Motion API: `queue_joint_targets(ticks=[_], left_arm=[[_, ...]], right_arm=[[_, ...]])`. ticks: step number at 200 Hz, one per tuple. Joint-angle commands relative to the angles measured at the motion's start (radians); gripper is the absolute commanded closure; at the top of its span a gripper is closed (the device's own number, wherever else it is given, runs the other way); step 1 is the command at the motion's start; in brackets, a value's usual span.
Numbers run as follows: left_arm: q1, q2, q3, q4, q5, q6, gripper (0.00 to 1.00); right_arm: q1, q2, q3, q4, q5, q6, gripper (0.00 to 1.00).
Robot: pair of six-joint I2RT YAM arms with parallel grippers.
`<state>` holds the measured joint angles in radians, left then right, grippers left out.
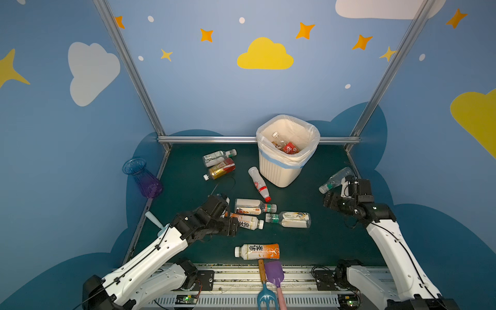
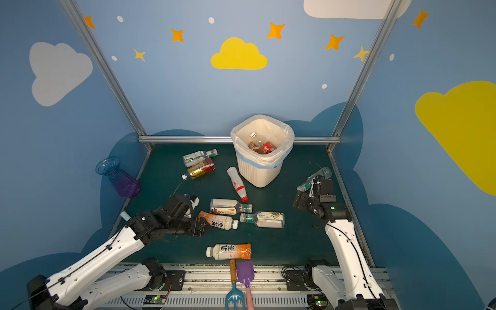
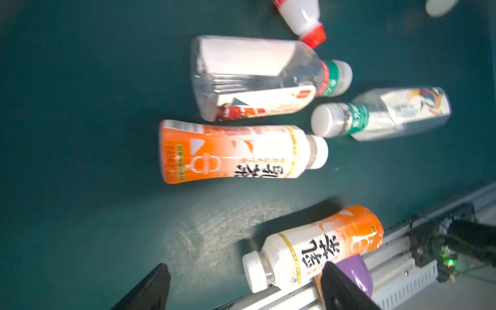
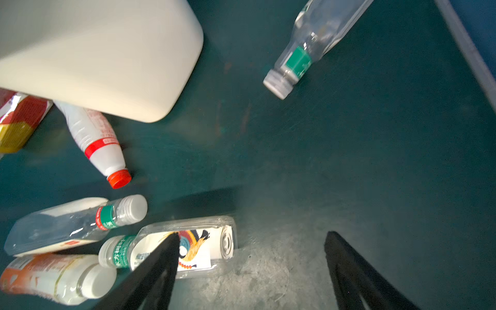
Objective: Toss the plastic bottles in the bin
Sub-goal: 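Withdraw the right arm while the left arm reaches toward the near bottles, then lower the left gripper around the orange milk-tea bottle and close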
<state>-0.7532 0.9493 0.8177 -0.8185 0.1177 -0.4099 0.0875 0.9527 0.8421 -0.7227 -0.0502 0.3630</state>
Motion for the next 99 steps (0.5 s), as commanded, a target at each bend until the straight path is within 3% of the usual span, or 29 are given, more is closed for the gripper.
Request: queue_joint_targets(ticks=[1,44,99], left_arm=[[-0.111,0.058,0.061,0.009,0.011,0.09,0.12],[-0.399,0.253,0.172,-0.021,-0.188,0.23,0.11],[-0.474,0.512,0.292,-0.038,-0.193,0.372,0.12]], right_arm=[[0.002,-0.011,-0.039,0.075,-0.125,0.027,0.18],[0.026,-0.01,-0.091,0.123,-0.182,0.056,0.22],[0.049,-0.04,-0.116,0.14,-0.19,0.067,0.22]])
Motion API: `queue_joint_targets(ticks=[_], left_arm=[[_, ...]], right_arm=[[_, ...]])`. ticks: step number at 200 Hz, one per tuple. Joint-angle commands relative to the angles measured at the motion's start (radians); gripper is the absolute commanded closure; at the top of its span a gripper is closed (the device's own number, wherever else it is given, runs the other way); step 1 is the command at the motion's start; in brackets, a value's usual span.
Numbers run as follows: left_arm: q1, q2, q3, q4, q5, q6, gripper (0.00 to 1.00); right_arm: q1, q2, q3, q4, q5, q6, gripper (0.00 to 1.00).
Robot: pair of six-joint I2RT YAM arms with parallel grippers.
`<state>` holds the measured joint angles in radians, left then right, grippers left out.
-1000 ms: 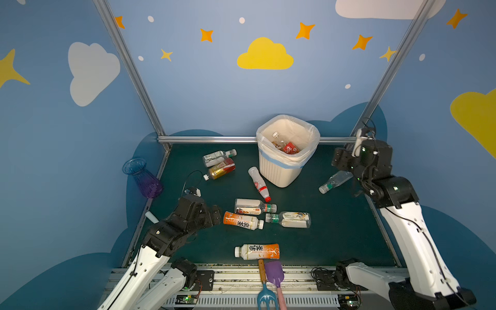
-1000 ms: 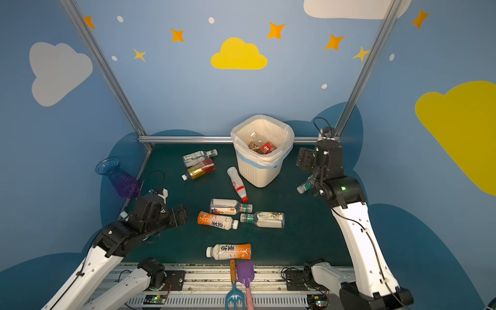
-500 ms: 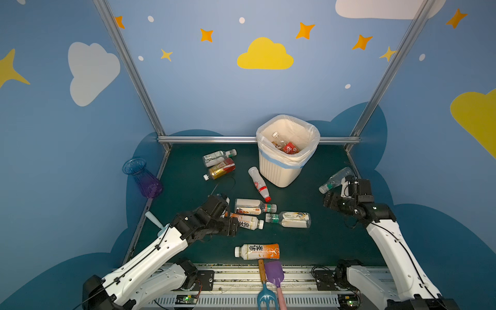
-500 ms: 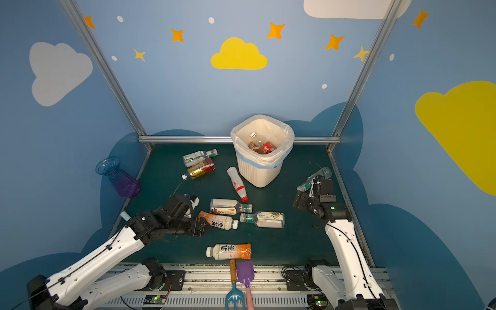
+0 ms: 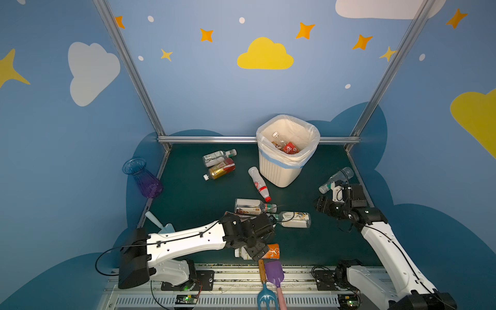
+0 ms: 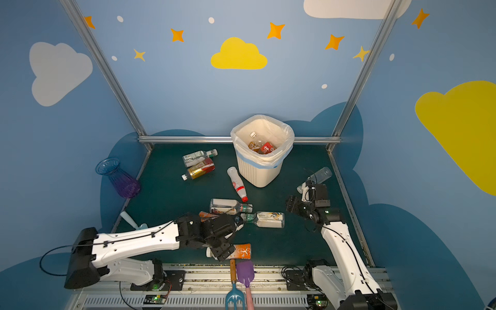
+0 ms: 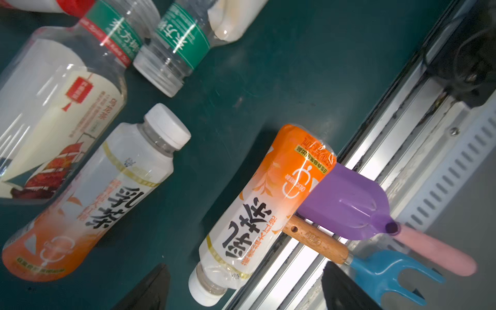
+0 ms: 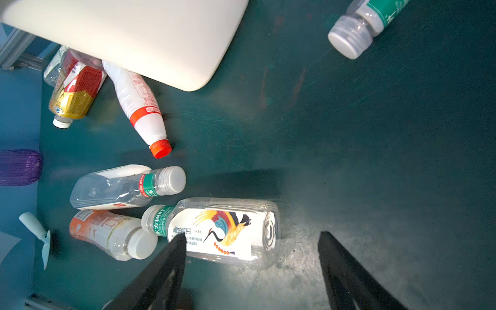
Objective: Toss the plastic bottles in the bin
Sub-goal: 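Lower the left gripper around the orange milk-tea bottle and close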
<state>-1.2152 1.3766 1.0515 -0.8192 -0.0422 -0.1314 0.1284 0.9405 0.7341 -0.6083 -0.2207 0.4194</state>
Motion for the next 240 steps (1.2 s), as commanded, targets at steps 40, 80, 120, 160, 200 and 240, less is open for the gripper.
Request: queue_joint_targets(ticks=[40,80,120,160,200,240], left_arm=[[-0.026,0.245,0.152,-0.1,-0.029,0.135,0.16],[-0.029,0.292,0.173,-0.098,-0.018,0.153,0.17],[-0.029,0.319,0.174,-0.083,0.006,0.162,0.19],[-0.029,0.348,0.182,-0.075,0.054,0.171,0.21],[-0.029,0.371,0.179,-0.06,0.055,0.181,0.21],[-0.026,0.409,0.19,-0.049,0.048,0.203,0.22]], right_arm=[[0.01,-0.045,-0.02,0.017,-0.013,0.003,0.22],[0.008,-0.061,-0.028,0.014,-0.002,-0.003,0.22],[0.008,-0.056,-0.03,0.023,-0.003,-0.003,0.22],[0.008,-0.048,-0.03,0.028,-0.005,-0.002,0.22],[0.007,-0.046,-0.033,0.033,0.001,0.0,0.22],[0.008,-0.049,-0.033,0.031,0.004,-0.002,0.22]])
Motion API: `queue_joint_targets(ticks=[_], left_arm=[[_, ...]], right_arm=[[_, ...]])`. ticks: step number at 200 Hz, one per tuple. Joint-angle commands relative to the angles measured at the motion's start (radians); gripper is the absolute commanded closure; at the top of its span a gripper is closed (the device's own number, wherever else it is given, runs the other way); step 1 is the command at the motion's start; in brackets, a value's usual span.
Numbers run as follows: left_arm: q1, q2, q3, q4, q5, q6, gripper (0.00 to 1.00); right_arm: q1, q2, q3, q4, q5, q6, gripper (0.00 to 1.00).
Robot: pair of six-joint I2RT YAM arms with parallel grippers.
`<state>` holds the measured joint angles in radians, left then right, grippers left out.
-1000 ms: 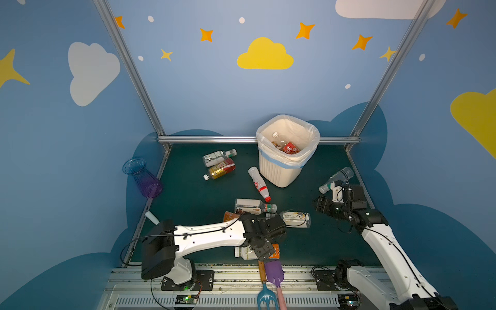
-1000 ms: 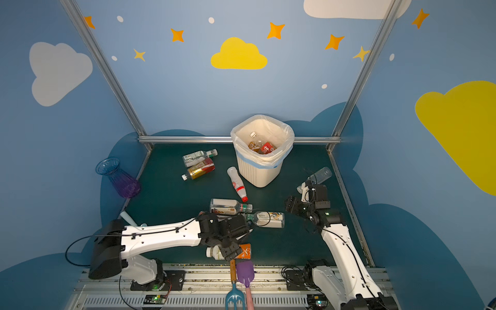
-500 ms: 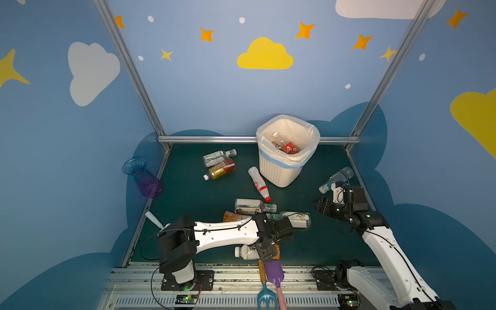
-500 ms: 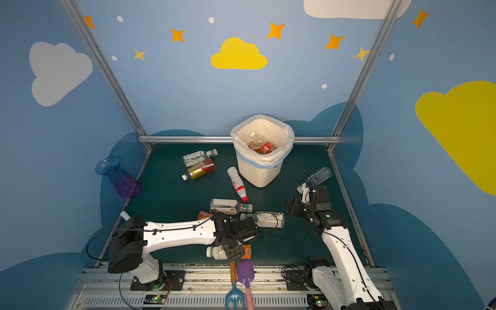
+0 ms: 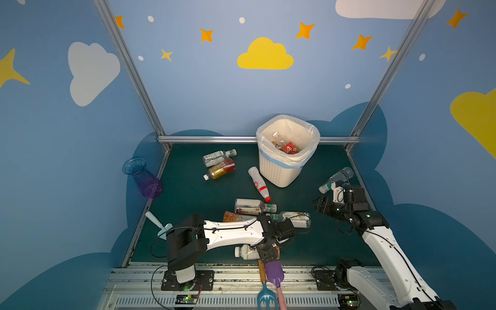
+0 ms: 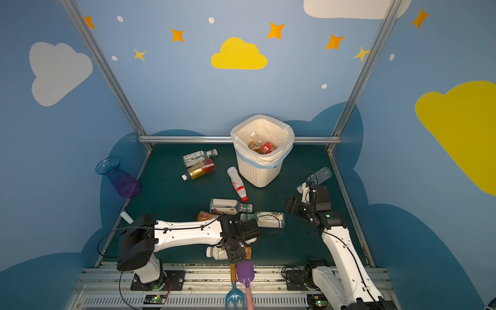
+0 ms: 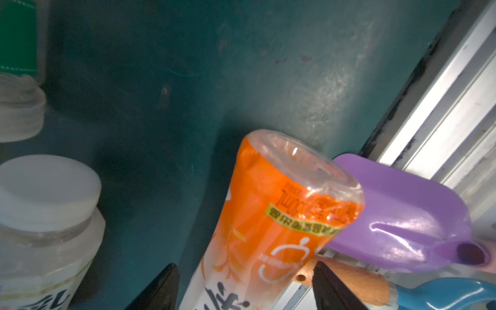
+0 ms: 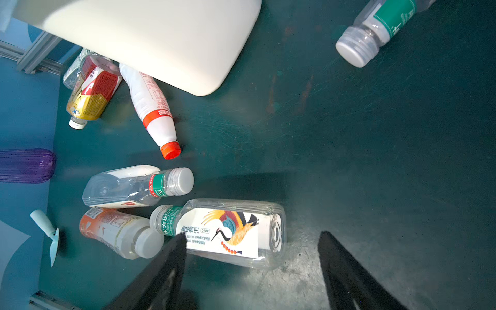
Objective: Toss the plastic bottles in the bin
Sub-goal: 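Lower the left gripper around the orange milk-tea bottle and close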
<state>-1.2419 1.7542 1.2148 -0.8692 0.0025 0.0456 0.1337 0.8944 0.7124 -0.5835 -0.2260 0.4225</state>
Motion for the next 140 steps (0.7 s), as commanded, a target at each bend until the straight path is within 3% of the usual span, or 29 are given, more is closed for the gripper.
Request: queue_joint_targets(ticks=[1,59,87,140], left_arm=[[0.001,0.033,0.027,0.001,0.004,0.026,0.22],[0.024,0.068,0.04,0.008,0.008,0.056,0.31],[0.043,0.065,0.04,0.01,0.006,0.068,0.46],[0.086,0.037,0.038,0.01,-0.039,0.085,0.49]], right_arm=[[0.003,-0.003,-0.011,0.007,0.01,-0.005,0.22],[0.001,-0.005,-0.014,0.003,0.019,-0.006,0.22],[0.001,-0.003,-0.018,0.005,0.024,-0.007,0.22],[0.001,0.003,-0.019,0.011,0.03,-0.004,0.22]])
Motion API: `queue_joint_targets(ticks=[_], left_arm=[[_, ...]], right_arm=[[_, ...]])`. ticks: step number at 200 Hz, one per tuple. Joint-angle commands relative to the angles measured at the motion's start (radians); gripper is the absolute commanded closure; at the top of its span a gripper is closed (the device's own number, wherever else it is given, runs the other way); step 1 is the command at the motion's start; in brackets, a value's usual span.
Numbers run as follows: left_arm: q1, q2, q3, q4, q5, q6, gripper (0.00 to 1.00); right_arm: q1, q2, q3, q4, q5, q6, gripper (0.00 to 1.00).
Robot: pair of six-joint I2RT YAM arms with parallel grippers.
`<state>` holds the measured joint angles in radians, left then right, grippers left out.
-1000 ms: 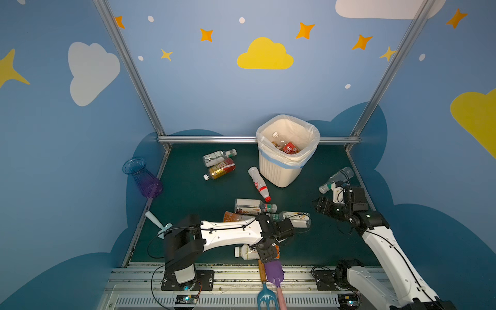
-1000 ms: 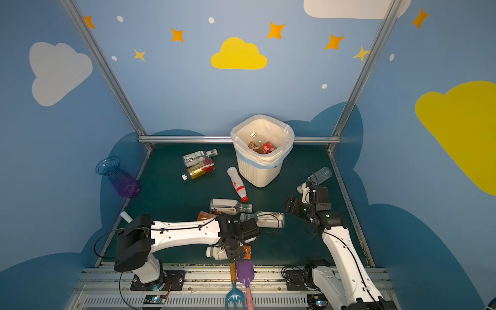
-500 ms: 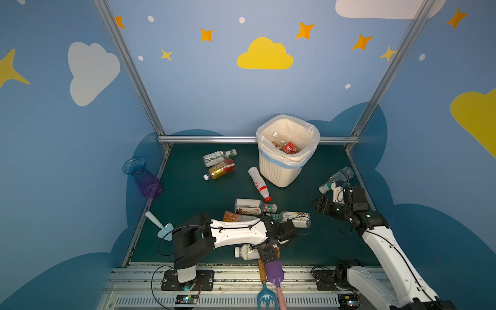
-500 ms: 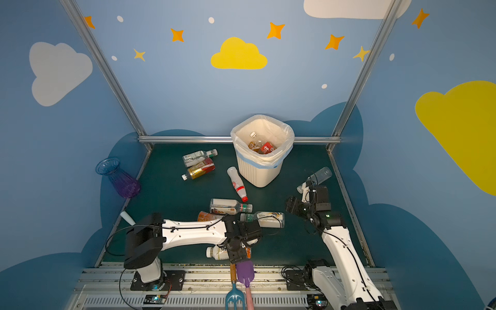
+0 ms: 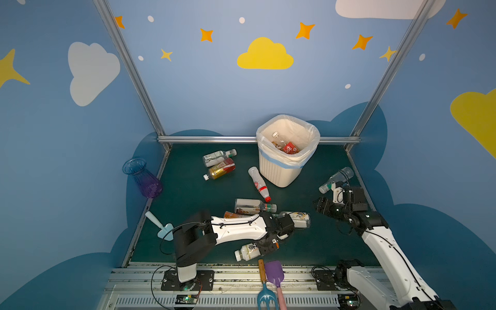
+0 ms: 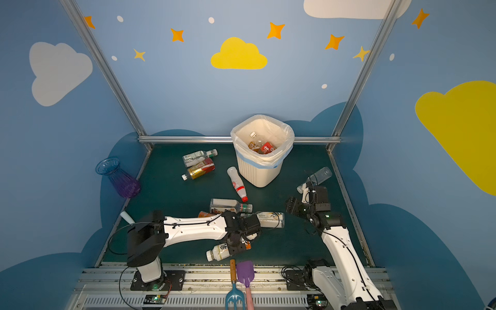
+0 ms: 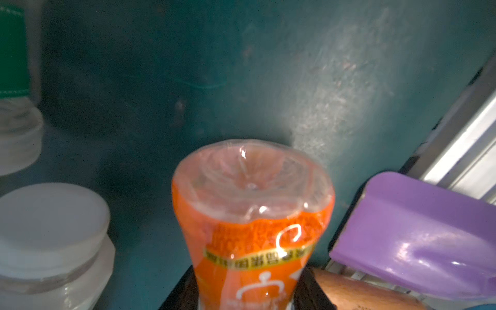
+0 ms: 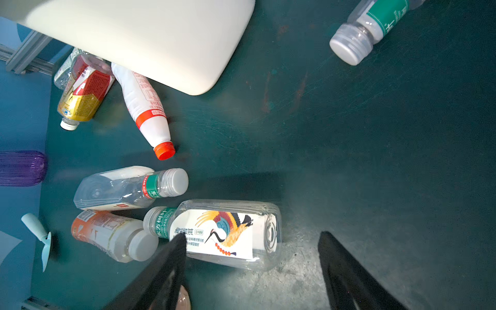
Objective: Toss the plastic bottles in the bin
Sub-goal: 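Lower the left gripper around the orange milk-tea bottle and close, then lift the orange bottle with the left gripper over the bin and release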
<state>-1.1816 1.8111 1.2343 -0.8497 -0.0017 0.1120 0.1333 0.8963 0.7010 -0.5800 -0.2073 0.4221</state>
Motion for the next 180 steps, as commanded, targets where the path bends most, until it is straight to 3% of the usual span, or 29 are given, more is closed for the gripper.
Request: queue_joint_targets(ticks=[1,119,180], left_arm=[[0.027,-0.022,0.019,-0.009,-0.035,0.018,0.49],[0.169,-0.313,0.04,-0.006,-0.019,-0.044,0.55],[0.393,-0.686,-0.004,0.133,0.057,-0.185,0.55]], right_arm=[[0.002,0.0,-0.008,0.007,0.013,-0.004,0.22],[0.002,-0.007,-0.003,0.007,0.025,0.011,0.22],[0.002,-0.017,0.002,0.009,0.018,0.022,0.22]])
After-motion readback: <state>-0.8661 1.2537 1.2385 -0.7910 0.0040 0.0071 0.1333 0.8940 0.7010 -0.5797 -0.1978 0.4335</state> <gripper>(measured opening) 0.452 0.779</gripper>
